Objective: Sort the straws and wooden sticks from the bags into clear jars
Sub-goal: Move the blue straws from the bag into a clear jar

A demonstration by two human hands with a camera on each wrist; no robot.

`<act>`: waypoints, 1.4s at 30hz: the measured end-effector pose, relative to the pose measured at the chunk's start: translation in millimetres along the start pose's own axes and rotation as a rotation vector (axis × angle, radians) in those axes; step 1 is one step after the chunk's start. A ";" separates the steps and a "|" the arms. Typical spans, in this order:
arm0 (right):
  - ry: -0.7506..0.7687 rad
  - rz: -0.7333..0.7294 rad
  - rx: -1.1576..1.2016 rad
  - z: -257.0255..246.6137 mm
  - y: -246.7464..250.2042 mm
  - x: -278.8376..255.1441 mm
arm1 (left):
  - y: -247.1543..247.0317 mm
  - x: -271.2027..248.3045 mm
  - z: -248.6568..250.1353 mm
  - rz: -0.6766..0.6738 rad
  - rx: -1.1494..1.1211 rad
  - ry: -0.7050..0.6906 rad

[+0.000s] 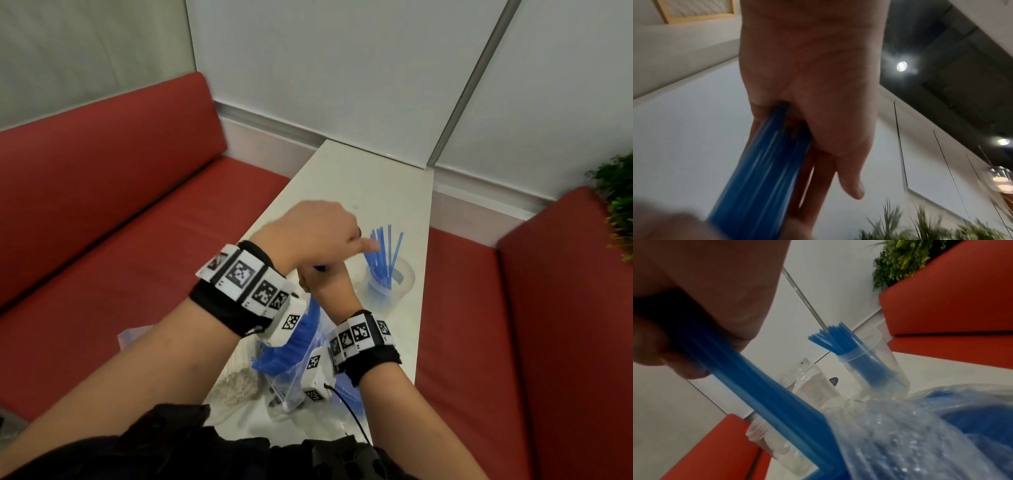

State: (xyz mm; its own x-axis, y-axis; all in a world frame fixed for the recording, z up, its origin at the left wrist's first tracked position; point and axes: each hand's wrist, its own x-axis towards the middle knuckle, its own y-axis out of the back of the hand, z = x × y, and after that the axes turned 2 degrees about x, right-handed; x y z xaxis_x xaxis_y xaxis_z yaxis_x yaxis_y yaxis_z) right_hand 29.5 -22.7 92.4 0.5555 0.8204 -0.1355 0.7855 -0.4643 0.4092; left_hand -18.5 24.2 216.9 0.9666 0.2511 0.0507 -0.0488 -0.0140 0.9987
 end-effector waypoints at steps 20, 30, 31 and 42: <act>0.476 0.182 0.668 -98.9 99.0 -34.0 | -59.3 9.2 -25.0 0.159 -1.676 0.568; 0.499 0.251 0.746 -104.2 98.8 -38.1 | -111.1 0.5 -9.7 -0.237 -2.242 0.655; 0.486 0.251 0.733 -104.3 96.7 -38.9 | -114.7 1.7 -9.5 -0.214 -2.381 0.629; 0.466 0.226 0.502 -105.1 82.6 -41.9 | -121.6 8.9 1.9 -0.199 -2.695 0.372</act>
State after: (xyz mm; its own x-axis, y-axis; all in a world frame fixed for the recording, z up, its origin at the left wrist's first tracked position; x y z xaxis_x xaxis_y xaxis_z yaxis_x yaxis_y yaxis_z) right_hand 42.4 -60.3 226.7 0.6335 0.6910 0.3482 0.7577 -0.6452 -0.0980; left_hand -3.5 26.4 95.9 0.9573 0.1632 -0.2388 -0.2830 0.3574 -0.8901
